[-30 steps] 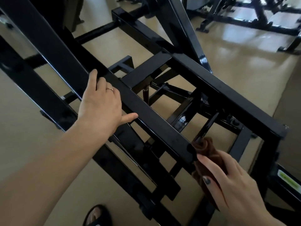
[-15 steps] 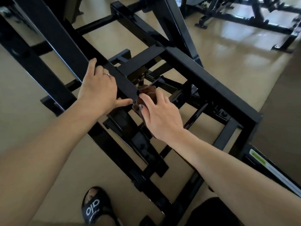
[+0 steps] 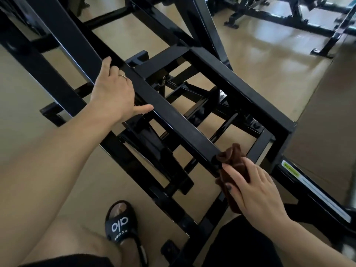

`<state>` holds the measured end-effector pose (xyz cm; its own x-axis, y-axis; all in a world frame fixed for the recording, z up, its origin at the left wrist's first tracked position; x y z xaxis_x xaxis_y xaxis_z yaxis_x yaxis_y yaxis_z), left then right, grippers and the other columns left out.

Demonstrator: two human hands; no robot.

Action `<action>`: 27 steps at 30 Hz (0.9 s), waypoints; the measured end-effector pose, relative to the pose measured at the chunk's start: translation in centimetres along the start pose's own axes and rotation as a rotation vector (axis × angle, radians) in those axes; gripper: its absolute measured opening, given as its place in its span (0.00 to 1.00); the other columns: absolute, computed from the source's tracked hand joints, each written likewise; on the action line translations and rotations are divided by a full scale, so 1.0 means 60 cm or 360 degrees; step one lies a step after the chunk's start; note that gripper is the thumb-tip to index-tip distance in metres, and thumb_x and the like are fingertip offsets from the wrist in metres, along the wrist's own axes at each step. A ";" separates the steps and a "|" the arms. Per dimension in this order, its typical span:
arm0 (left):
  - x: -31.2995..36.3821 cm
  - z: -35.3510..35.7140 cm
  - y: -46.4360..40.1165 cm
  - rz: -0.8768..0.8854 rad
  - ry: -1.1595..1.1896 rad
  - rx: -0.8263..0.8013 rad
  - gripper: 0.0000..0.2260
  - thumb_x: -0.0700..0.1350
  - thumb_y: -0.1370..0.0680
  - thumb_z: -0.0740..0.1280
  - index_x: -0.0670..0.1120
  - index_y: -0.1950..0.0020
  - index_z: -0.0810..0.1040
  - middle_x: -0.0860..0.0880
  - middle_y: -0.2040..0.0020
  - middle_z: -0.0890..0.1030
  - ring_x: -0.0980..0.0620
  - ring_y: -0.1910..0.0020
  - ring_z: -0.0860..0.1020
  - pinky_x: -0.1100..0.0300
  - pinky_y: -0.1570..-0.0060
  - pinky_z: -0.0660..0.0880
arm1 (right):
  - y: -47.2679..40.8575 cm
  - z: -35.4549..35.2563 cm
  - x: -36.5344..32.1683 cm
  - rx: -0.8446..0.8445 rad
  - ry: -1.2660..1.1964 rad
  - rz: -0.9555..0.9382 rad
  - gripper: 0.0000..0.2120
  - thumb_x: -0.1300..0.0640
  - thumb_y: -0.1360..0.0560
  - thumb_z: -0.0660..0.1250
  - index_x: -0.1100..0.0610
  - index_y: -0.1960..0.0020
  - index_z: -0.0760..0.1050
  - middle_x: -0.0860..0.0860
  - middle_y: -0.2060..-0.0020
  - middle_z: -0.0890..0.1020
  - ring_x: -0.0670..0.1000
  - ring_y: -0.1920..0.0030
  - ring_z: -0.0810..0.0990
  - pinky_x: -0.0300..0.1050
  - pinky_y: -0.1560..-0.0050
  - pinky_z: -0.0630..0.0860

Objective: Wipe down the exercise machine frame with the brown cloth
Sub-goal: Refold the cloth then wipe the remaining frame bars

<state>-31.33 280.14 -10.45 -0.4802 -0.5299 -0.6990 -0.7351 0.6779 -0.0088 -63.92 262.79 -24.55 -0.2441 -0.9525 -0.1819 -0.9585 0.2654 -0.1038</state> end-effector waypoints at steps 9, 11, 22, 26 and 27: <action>-0.001 0.003 -0.001 -0.0012 0.0014 0.0042 0.57 0.81 0.33 0.32 0.40 0.39 0.80 0.41 0.40 0.82 0.42 0.38 0.76 0.42 0.21 0.51 | -0.225 -0.033 -0.130 0.0113 -0.0159 -0.0152 0.22 0.42 0.15 0.50 0.46 0.23 0.60 0.57 0.31 0.72 0.58 0.37 0.76 0.56 0.35 0.74; -0.002 0.005 -0.002 -0.0025 0.0034 0.0044 0.58 0.82 0.34 0.33 0.39 0.38 0.79 0.40 0.39 0.81 0.41 0.38 0.76 0.41 0.21 0.51 | -0.300 -0.041 -0.181 0.0202 -0.0180 -0.0156 0.23 0.41 0.16 0.48 0.46 0.24 0.62 0.56 0.32 0.73 0.57 0.38 0.77 0.54 0.37 0.74; -0.011 0.008 -0.005 -0.0051 0.0115 -0.0026 0.51 0.77 0.27 0.36 0.40 0.34 0.78 0.40 0.37 0.81 0.40 0.33 0.75 0.41 0.20 0.48 | -0.260 -0.033 -0.153 0.0018 -0.0320 -0.0097 0.24 0.39 0.16 0.40 0.41 0.22 0.57 0.51 0.26 0.68 0.55 0.34 0.73 0.50 0.33 0.72; -0.012 0.012 0.002 -0.0160 0.0156 -0.0074 0.45 0.73 0.23 0.42 0.40 0.28 0.74 0.40 0.28 0.75 0.41 0.24 0.66 0.39 0.21 0.44 | -0.244 -0.035 -0.136 -0.0010 -0.0280 -0.0081 0.20 0.41 0.15 0.44 0.40 0.24 0.57 0.53 0.28 0.72 0.57 0.36 0.76 0.53 0.36 0.75; -0.014 0.012 0.006 -0.0230 0.0196 -0.0061 0.44 0.73 0.23 0.44 0.41 0.26 0.73 0.41 0.25 0.72 0.42 0.21 0.62 0.38 0.21 0.43 | -0.256 -0.038 -0.140 -0.0007 -0.0277 -0.0084 0.21 0.40 0.15 0.44 0.41 0.24 0.58 0.53 0.29 0.73 0.58 0.37 0.77 0.53 0.37 0.76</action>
<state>-30.83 281.24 -10.38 -0.4217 -0.6804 -0.5994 -0.8171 0.5717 -0.0741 -47.48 266.41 -19.19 -0.1645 -0.9248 -0.3429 -0.9701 0.2146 -0.1133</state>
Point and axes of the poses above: each hand's wrist, its own y-axis away from the middle knuckle, its own z-axis out of the palm, x = y × z, the point moved 4 cm from there along -y, towards the middle knuckle
